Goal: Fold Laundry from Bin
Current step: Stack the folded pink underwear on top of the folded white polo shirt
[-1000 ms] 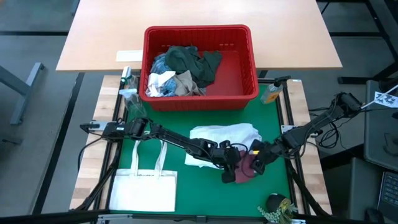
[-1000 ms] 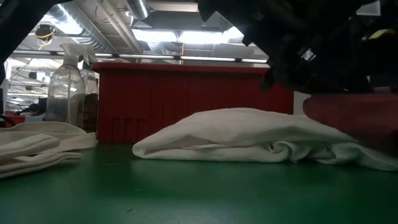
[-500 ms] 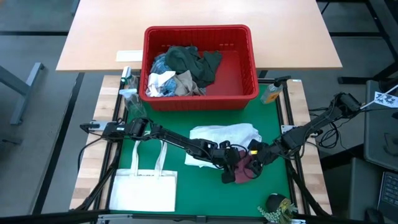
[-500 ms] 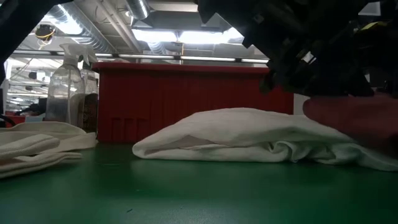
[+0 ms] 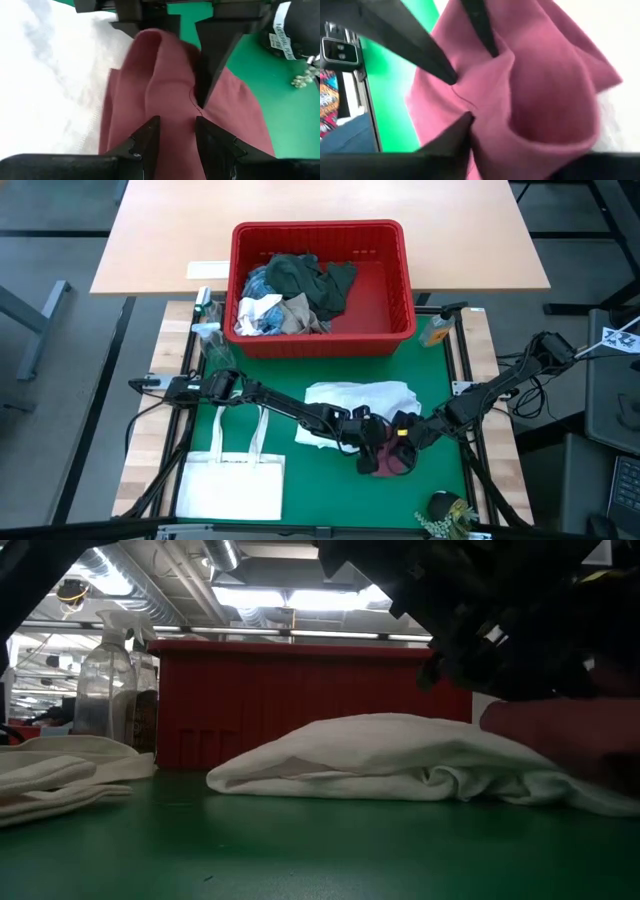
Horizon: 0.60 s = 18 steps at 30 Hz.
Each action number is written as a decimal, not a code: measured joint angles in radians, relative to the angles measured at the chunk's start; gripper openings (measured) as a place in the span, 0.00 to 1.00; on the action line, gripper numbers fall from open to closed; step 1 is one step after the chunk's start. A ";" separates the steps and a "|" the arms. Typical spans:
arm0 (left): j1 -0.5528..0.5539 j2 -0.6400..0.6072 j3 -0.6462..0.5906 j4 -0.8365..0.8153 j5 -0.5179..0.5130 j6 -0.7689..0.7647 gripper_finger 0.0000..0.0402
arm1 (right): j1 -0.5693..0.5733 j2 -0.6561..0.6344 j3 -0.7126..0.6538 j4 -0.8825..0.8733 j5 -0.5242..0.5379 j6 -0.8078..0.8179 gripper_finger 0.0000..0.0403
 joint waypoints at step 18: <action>-0.007 -0.075 0.000 -0.070 -0.004 0.025 0.30 | 0.000 -0.030 0.015 0.128 0.003 -0.050 0.04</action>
